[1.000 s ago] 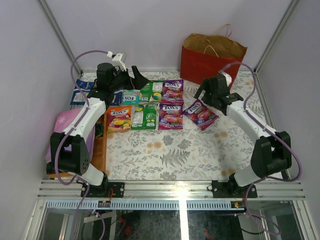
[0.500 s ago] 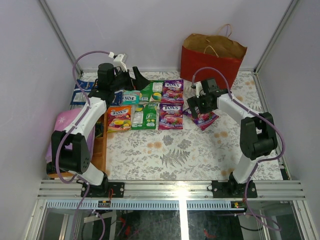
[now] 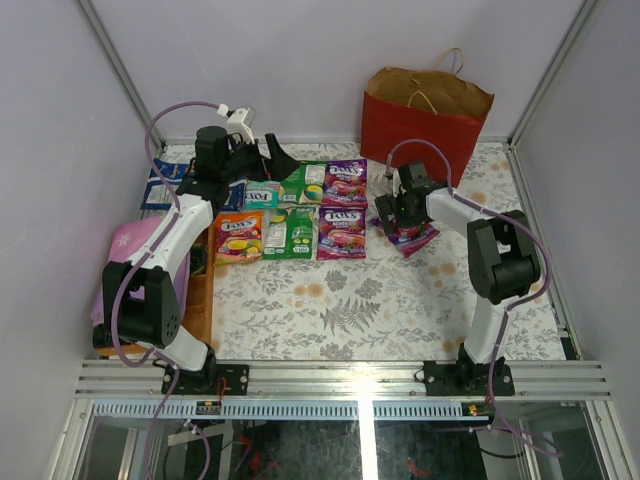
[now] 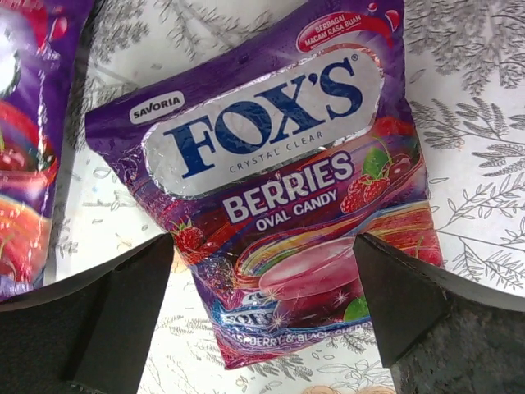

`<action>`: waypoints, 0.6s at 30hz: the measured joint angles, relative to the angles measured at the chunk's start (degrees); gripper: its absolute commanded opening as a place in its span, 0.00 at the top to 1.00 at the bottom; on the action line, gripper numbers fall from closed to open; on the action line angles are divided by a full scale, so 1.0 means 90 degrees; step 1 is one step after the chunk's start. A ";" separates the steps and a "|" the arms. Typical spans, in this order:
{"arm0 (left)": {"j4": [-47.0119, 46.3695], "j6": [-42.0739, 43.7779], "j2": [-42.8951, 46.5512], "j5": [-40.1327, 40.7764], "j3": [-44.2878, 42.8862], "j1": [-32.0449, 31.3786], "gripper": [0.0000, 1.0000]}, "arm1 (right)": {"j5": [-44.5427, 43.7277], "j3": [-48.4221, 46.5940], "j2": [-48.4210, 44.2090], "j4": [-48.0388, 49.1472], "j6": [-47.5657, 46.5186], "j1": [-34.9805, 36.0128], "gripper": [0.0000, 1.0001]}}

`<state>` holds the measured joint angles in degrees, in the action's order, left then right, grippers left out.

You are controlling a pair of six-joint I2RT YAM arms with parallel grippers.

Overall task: Take the snacks out of the paper bag
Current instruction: Adjust the snack at the center of the board.

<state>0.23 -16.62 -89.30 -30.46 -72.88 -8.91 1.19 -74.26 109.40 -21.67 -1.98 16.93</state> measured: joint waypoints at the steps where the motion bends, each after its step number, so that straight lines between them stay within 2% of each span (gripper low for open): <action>1: 0.0015 0.0010 0.0000 0.0010 0.0002 0.0000 0.00 | -0.0080 0.0015 -0.0002 0.0078 0.0114 -0.0005 0.01; 5: 0.0058 0.0058 0.0002 0.0066 0.0000 0.0002 0.00 | -0.0466 0.0330 -0.0148 0.0420 0.0852 -0.0010 0.01; 10: 0.0070 0.0097 0.0002 0.0100 0.0000 0.0002 0.00 | -0.0741 0.0925 -0.0629 0.0542 0.2353 0.0019 0.02; 13: 0.0073 0.0107 0.0002 0.0102 0.0002 0.0002 0.00 | -0.0826 0.0998 -0.0687 0.0544 0.3138 0.0090 0.02; 18: 0.0078 0.0124 0.0002 0.0104 0.0000 0.0002 0.00 | -0.0865 0.0957 -0.0646 0.0534 0.3883 0.0311 0.03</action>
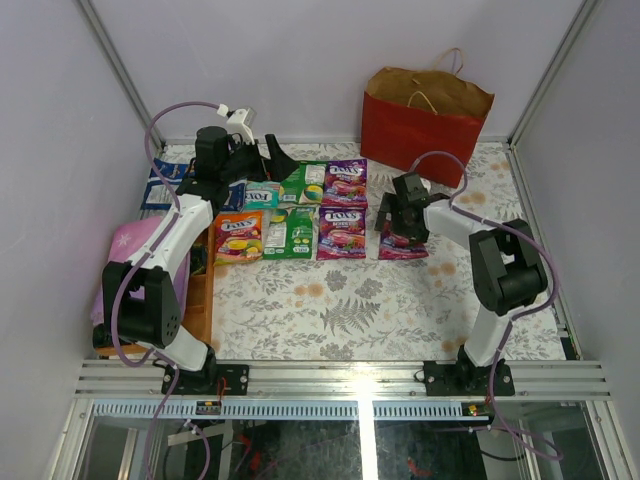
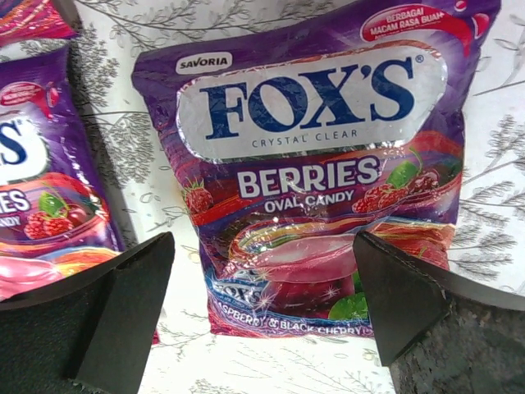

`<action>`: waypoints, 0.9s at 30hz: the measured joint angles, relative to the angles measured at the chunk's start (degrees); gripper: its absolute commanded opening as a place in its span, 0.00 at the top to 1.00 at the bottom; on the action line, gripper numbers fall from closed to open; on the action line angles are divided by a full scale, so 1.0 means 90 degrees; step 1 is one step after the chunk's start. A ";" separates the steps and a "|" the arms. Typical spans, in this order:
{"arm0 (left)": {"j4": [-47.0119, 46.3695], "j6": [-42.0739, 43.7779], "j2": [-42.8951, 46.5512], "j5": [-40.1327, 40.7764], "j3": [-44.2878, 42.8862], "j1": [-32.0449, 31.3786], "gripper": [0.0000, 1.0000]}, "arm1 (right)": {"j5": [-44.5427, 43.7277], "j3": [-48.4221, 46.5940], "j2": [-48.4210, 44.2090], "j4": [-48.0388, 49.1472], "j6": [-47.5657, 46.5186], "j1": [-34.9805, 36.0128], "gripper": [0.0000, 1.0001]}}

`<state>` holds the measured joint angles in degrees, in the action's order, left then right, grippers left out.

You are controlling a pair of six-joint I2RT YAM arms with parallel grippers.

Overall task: Take the snacks out of the paper bag
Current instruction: Adjust the snack at the center of the board.

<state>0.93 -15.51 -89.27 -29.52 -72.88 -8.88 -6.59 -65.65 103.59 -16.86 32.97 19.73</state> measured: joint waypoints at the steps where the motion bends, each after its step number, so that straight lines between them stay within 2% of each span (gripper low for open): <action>1: 0.0000 0.0002 0.0000 0.0000 0.0002 0.0002 0.00 | -0.0002 -0.0061 0.0051 -0.0024 0.0080 0.0051 0.03; 11: 0.0002 0.0044 0.0000 0.0019 0.0002 0.0049 0.00 | 0.0053 -0.0527 0.0406 -0.0119 0.0272 0.0391 0.00; 17: 0.0005 0.0044 0.0000 0.0017 0.0002 0.0056 0.00 | 0.0170 -0.0869 0.0321 -0.0571 0.0146 0.0491 0.01; 22: 0.0005 0.0044 0.0000 0.0017 0.0002 0.0066 0.00 | -0.0027 -0.1506 -0.0542 -0.0770 -0.0248 0.0500 0.01; 27: 0.0007 0.0046 0.0002 0.0017 0.0002 0.0068 0.00 | -0.0767 -0.2380 -0.1562 -0.0255 -0.1219 0.0508 0.05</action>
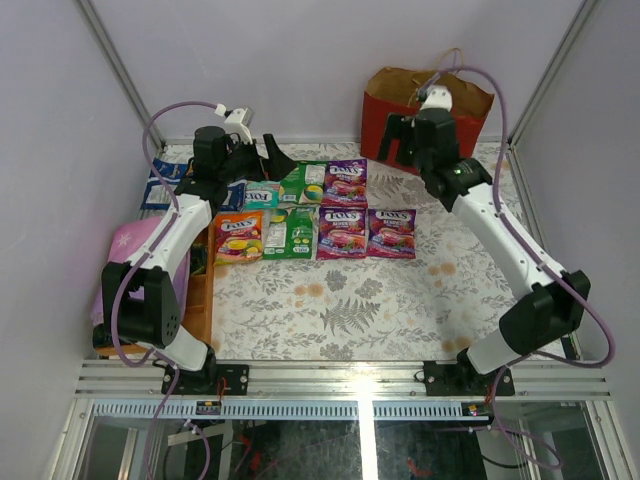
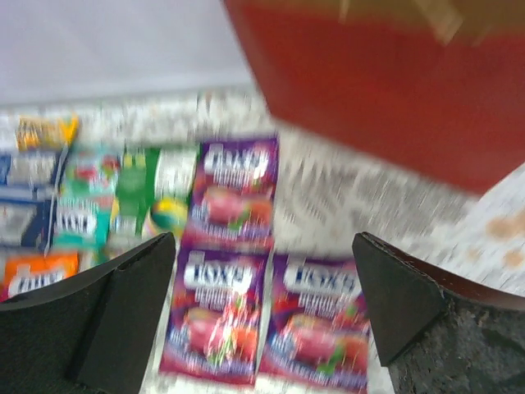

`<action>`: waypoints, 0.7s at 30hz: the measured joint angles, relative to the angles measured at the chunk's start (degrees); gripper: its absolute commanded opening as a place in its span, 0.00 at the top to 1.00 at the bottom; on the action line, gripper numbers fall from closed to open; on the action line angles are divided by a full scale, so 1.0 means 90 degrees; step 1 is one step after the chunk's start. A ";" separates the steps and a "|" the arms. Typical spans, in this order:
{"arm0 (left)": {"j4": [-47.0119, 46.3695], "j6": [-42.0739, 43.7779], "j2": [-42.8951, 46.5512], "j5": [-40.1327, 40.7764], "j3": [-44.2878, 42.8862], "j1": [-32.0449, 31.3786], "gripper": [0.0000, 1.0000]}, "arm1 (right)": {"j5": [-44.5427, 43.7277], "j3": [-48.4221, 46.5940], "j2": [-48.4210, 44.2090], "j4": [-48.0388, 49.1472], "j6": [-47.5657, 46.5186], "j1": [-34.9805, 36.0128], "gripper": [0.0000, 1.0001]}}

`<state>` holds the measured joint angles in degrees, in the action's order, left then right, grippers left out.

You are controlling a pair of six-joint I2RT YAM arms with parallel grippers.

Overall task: Take the snacks out of the paper bag
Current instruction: Adjust the snack at the center of the board, then adjust the paper bag at the center of the board.

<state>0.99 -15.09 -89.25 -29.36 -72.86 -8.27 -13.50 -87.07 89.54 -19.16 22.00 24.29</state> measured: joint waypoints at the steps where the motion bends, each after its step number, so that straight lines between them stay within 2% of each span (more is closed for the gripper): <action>1: 0.0002 -0.0002 0.0007 0.0000 0.0000 0.0000 0.00 | -0.0182 -0.0180 -0.0102 0.0158 -0.0255 0.0000 0.05; 5: 0.0027 0.0005 0.0097 0.0002 0.0000 0.0005 0.00 | -0.0760 -0.0821 -0.0032 0.0576 -0.1214 -0.0012 0.04; 10: 0.0041 0.0046 0.0134 0.0007 0.0000 0.0005 0.00 | -0.0860 -0.1474 0.0750 0.0760 -0.2142 -0.0202 0.05; 21: 0.0138 0.0090 0.0126 0.0036 -0.0002 0.0029 0.00 | 0.0986 -0.2616 0.2416 0.0323 -0.3458 -0.1826 0.06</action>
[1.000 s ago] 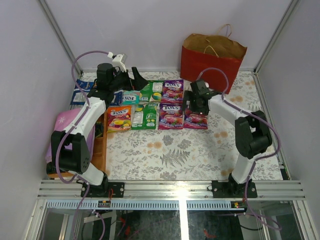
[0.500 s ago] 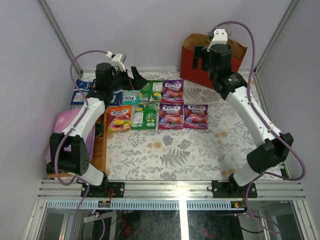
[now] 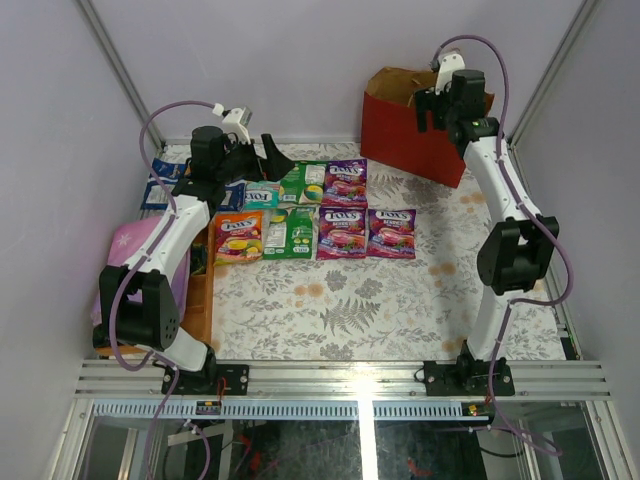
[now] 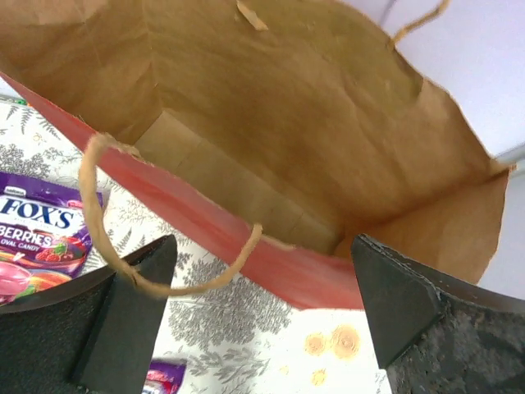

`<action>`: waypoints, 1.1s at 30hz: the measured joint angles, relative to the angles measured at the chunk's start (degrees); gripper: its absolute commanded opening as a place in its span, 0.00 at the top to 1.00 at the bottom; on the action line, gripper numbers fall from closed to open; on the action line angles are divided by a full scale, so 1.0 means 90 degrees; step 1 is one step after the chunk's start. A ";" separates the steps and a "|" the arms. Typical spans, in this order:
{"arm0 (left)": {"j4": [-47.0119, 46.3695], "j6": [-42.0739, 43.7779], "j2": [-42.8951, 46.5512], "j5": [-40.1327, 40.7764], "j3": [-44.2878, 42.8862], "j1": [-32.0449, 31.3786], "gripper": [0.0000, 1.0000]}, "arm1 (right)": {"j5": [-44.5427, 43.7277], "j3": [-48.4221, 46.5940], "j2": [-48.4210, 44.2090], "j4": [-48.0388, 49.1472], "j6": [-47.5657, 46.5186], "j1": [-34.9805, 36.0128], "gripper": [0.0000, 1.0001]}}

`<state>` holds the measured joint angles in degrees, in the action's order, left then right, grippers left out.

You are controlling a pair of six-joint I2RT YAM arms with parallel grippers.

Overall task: Take the snacks out of the paper bag
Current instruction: Adjust the paper bag at the center of the board.

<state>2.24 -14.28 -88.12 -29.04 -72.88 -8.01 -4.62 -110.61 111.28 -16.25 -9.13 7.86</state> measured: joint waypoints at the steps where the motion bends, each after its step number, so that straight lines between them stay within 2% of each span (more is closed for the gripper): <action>1: 0.0002 0.0000 0.0000 0.0000 0.0000 0.0005 0.00 | 0.0124 -0.0148 0.0100 -0.0024 -0.0168 -0.0044 0.07; 5: 0.0002 0.0000 -0.0002 0.0000 0.0000 0.0017 0.00 | 0.0585 -0.0483 0.0313 -0.0036 -0.0624 -0.0005 0.24; 8: 0.0005 0.0000 -0.0002 -0.0002 0.0000 0.0019 0.00 | 0.0831 -0.0777 0.0474 -0.0114 -0.0782 0.0012 0.32; 13: 0.0010 0.0000 -0.0012 0.0000 0.0000 0.0022 0.00 | 0.0979 -0.1224 0.0758 -0.0219 -0.0906 0.0002 0.69; 16: 0.0017 0.0000 -0.0022 0.0000 0.0000 0.0022 0.00 | 0.0928 -0.1251 0.0780 -0.0296 -0.0918 -0.0022 0.95; 17: 0.0017 0.0000 -0.0024 0.0000 0.0000 0.0022 0.00 | 0.0896 -0.1251 0.0780 -0.0306 -0.0903 -0.0039 0.99; 33: 0.0029 -0.0002 -0.0117 -0.0005 0.0000 0.0022 0.00 | 0.0228 -0.1253 0.0777 -0.0306 -0.0146 -0.1027 1.00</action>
<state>2.50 -14.31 -89.17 -29.08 -72.88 -7.81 -2.57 -121.89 118.28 -19.00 -10.44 -1.39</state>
